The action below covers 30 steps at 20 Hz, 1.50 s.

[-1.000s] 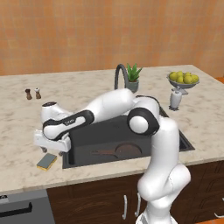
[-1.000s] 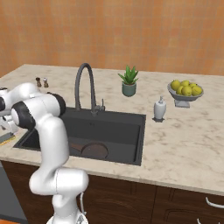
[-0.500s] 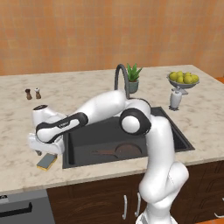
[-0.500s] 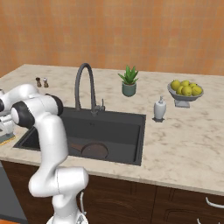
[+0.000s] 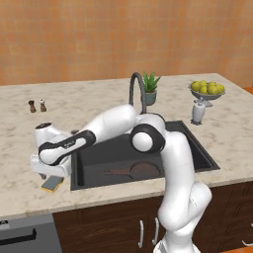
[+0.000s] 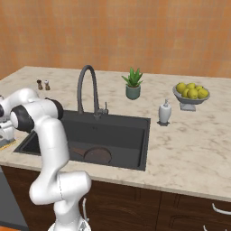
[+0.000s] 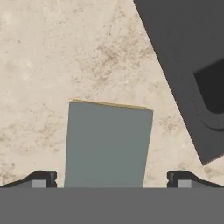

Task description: Pick the pan and sponge and place them into the sink. Then turn on the water.

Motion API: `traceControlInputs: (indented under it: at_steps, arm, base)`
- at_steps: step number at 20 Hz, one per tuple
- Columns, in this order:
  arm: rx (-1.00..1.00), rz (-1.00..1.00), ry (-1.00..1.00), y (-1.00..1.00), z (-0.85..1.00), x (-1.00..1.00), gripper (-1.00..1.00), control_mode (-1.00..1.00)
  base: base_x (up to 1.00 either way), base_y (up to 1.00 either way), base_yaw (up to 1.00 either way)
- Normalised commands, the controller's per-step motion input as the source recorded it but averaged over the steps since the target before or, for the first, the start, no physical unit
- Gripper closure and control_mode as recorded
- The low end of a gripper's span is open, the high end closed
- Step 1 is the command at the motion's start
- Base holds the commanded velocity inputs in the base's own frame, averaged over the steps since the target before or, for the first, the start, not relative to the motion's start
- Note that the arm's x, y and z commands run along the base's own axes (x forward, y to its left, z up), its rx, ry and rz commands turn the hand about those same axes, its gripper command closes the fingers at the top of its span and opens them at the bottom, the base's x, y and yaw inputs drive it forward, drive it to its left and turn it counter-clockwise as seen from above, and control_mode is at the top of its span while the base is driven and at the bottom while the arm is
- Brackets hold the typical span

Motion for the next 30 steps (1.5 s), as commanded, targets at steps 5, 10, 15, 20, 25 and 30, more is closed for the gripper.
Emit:
traceControlInputs:
  at_steps: [5,10,15,20,25,30]
  arm:
    - [0.0,0.0,-0.01,0.0,-0.3,0.0,-1.0,-1.0]
    - [0.04,0.0,-0.08,0.0,-0.23,0.0,-1.0,-1.0]
    - [0.06,0.0,-0.08,0.05,-0.26,0.0,1.0,-1.0]
    - [0.05,0.0,-0.05,0.0,-0.17,0.0,1.0,-1.0]
    - [0.09,0.03,-0.04,-0.61,0.3,-0.13,1.0,-1.0]
    - [0.04,0.05,0.0,-1.0,0.7,-0.02,1.0,-1.0]
  base:
    - [0.0,0.0,0.0]
    - [0.0,0.0,0.0]
    - [0.0,0.0,0.0]
    - [0.0,0.0,0.0]
    - [0.0,0.0,0.0]
    - [0.0,0.0,0.0]
